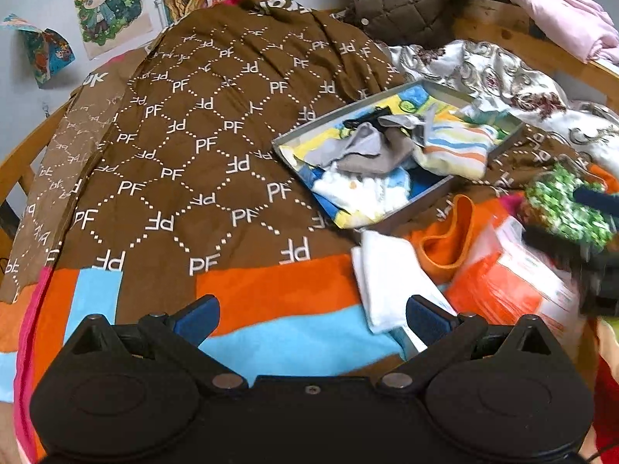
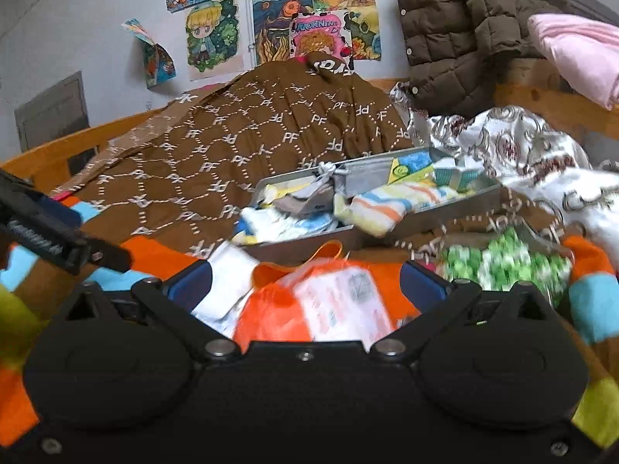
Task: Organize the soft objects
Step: 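Reach the left tool to a white cloth while the right tool reaches the orange strap, then close the left tool on the white cloth while the right tool grasps the orange strap, then lift the white cloth and orange strap with both tools and carry them over the tray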
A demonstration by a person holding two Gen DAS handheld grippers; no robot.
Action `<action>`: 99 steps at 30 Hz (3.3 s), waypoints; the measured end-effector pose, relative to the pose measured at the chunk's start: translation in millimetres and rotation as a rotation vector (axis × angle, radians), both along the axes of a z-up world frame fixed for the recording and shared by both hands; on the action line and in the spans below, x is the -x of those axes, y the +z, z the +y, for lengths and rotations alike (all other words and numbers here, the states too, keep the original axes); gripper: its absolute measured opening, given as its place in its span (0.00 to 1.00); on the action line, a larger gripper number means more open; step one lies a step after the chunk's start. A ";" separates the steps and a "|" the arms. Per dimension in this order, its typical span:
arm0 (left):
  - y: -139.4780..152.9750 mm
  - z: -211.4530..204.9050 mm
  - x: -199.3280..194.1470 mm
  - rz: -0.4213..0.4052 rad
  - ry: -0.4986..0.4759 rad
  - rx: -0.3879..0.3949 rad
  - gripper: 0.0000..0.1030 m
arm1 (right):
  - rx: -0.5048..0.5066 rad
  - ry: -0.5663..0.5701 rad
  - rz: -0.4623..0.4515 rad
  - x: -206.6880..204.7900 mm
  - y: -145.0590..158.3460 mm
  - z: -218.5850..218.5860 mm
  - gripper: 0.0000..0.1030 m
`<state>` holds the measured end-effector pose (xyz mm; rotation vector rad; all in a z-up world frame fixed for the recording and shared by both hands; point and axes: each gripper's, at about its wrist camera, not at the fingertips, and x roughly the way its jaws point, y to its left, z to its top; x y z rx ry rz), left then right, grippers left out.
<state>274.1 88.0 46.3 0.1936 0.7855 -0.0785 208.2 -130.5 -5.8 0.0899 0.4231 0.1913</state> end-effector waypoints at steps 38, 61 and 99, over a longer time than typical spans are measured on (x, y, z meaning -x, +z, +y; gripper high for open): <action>-48.2 -22.6 -101.8 0.097 -0.146 0.041 0.99 | 0.022 0.021 0.272 -159.0 -54.2 11.8 0.85; -55.2 -15.4 -113.8 0.183 -0.198 0.216 0.46 | 0.016 0.002 0.309 -171.8 -79.0 20.1 0.10; 3.0 -16.2 -208.1 -0.172 -0.072 0.641 0.06 | 0.062 0.011 -0.049 -239.0 78.0 -19.2 0.07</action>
